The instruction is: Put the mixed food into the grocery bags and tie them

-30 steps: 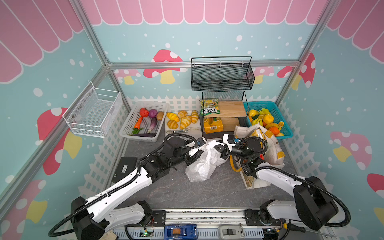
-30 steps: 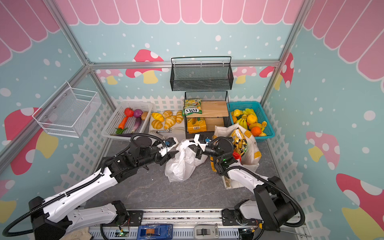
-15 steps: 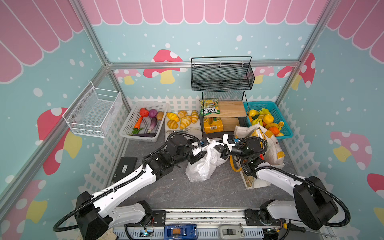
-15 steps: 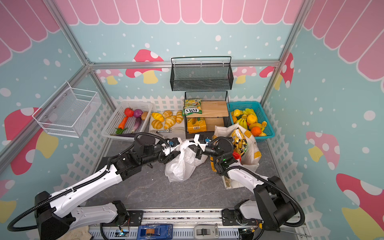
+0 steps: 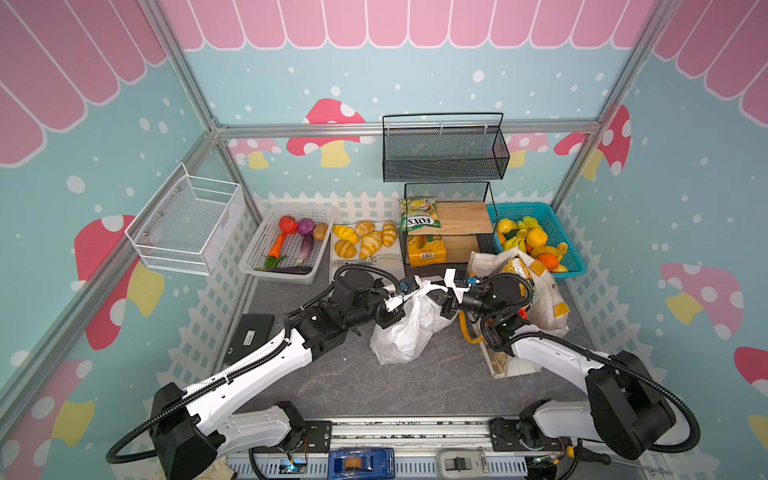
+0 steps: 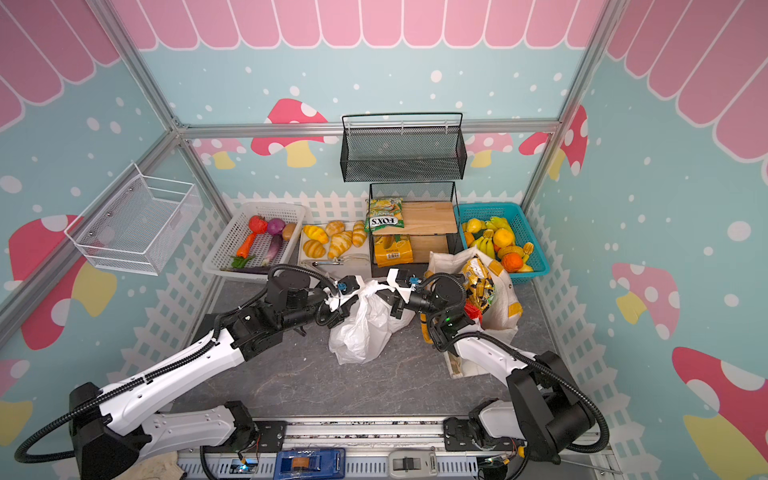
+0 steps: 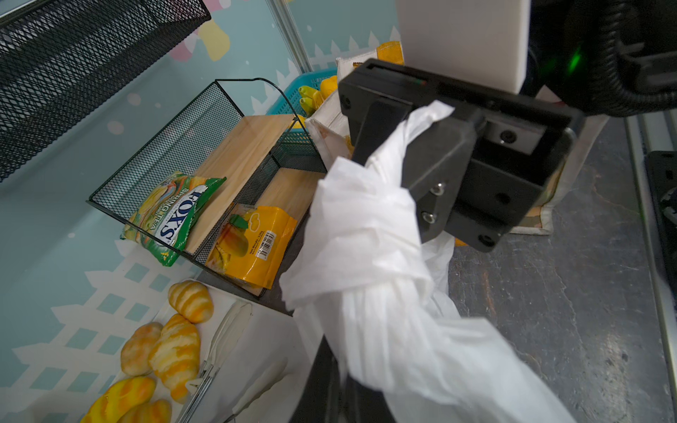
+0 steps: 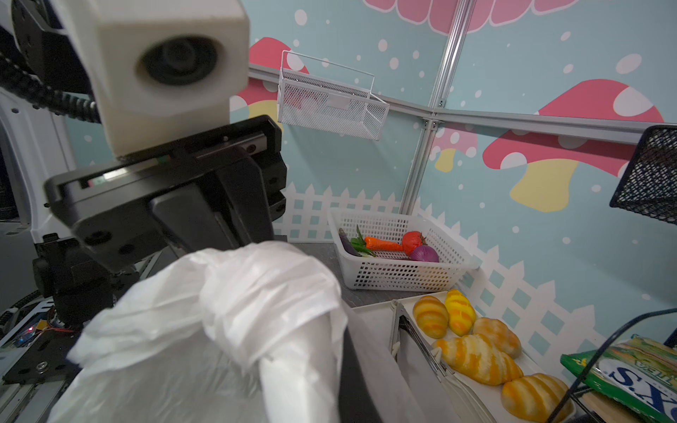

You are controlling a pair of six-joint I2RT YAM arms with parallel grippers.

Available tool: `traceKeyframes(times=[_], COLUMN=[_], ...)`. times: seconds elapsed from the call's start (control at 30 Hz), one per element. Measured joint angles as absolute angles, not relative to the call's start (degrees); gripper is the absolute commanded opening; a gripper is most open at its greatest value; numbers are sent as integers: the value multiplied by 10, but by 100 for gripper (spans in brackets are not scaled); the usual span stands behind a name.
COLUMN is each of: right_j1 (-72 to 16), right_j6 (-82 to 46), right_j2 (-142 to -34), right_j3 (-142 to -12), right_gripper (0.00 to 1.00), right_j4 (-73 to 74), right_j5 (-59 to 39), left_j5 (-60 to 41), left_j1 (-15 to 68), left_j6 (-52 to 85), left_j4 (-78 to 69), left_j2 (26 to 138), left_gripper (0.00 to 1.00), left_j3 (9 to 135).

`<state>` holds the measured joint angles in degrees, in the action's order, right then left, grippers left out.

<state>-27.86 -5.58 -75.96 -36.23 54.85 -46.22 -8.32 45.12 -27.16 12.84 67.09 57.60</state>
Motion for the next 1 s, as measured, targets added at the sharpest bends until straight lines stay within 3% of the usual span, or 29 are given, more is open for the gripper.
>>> traceKeyframes(times=[0.1, 0.37, 0.57, 0.7, 0.8, 1.0], right_j1=[-281, -280, -278, -278, -278, -280], right_j6=[-48, -23, -33, -39, -43, -46], right_j2=[-750, -626, -491, -429, -411, -465], right_j3=[-360, -313, -248, -225, -222, -227], right_gripper=[35, 67, 66, 56, 46, 44], right_j4=[529, 396, 305, 264, 255, 277], right_j5=[-435, -293, -232, -224, -235, -281], left_j5=[-81, -82, -86, -88, -92, -99], left_j1=[451, 451, 451, 451, 451, 451], left_j6=[-264, -240, -215, -206, -201, -197], left_j4=[135, 139, 137, 134, 133, 130], left_j2=[671, 671, 672, 675, 677, 677], left_gripper=[0, 0, 0, 0, 0, 0], left_j3=[576, 576, 575, 575, 575, 575])
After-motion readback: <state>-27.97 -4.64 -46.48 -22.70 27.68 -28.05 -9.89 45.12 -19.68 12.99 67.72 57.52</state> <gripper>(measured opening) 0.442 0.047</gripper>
